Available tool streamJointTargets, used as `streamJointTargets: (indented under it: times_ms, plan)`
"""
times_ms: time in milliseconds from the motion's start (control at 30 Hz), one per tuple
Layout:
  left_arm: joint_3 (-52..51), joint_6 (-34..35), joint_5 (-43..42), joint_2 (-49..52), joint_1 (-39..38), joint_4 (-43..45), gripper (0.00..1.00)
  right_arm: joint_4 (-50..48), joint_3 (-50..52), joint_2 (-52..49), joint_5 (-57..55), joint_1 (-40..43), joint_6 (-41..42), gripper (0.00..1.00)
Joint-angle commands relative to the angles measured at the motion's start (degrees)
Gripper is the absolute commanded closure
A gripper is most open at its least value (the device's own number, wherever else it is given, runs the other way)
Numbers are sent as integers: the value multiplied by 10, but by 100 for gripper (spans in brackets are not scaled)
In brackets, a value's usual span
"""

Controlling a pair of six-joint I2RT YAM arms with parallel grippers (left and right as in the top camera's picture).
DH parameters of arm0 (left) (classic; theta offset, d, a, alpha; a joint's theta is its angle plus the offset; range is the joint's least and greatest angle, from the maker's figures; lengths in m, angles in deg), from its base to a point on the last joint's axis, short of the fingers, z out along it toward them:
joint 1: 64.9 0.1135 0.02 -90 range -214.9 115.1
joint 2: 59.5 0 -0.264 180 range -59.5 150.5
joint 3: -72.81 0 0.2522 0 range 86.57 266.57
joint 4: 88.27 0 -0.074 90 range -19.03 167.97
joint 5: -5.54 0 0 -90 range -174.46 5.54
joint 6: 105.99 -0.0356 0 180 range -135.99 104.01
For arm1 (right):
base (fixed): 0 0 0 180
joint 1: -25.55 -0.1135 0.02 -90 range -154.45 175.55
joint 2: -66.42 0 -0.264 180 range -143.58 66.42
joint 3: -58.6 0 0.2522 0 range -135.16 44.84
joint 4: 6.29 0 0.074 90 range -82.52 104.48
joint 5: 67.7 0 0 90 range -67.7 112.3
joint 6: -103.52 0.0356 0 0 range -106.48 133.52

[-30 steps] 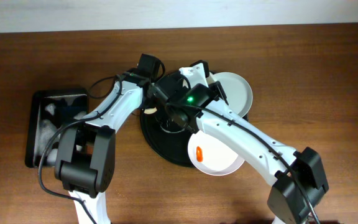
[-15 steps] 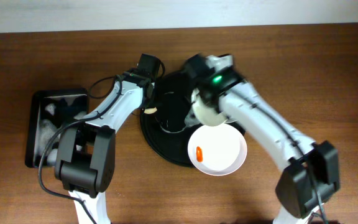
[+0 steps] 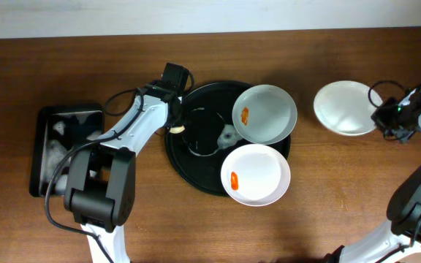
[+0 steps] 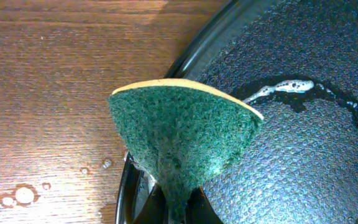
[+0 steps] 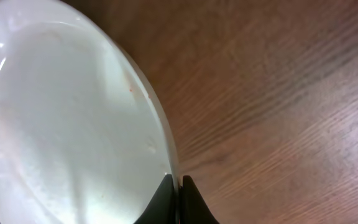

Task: Clean dirty plates on tray and stack at the side
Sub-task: 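Set the plate down on the right side and withdraw the right gripper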

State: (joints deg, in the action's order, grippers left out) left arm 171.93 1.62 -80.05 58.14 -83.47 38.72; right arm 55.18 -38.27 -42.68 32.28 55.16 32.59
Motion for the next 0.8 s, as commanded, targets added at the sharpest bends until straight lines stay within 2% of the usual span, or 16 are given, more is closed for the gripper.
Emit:
streamJointTargets:
  times_ms: [0,200,233,267,300,367,433,467,500,533,567,633,700,767]
  plan:
    - [8,6,-6,7,-2,1,100,-40,39,-3,-42,8,10,96]
    - [8,6,-6,7,-2,2,100,-60,41,-9,-77,31,39,94]
    - [8,5,-6,7,-2,2,100,-64,41,-9,-77,31,39,86]
    - [8,6,-6,7,-2,2,100,-61,41,-9,-76,31,39,65]
    - [8,6,-6,7,-2,2,100,-51,40,-7,-76,31,39,56]
    - [8,5,-12,7,-2,2,100,-44,40,36,-54,30,37,55]
    - [8,5,-28,7,-2,4,100,-38,39,108,32,22,19,55]
    - [8,5,-40,7,-3,7,100,-23,39,174,100,-2,-10,55]
    - [8,-4,-57,6,-4,10,100,-7,39,216,120,-30,-25,54]
    - [12,-16,-98,3,-5,10,100,25,39,281,119,-101,-28,53]
    - [12,-35,-137,-9,-5,8,100,38,39,299,119,-135,-28,52]
    - [12,-36,-140,-69,8,-21,100,65,39,316,110,-228,-28,51]
    - [12,-35,-109,-175,75,-89,100,85,39,312,55,-299,-41,51]
    - [12,-60,-76,-225,167,-156,100,94,39,311,28,-327,-41,51]
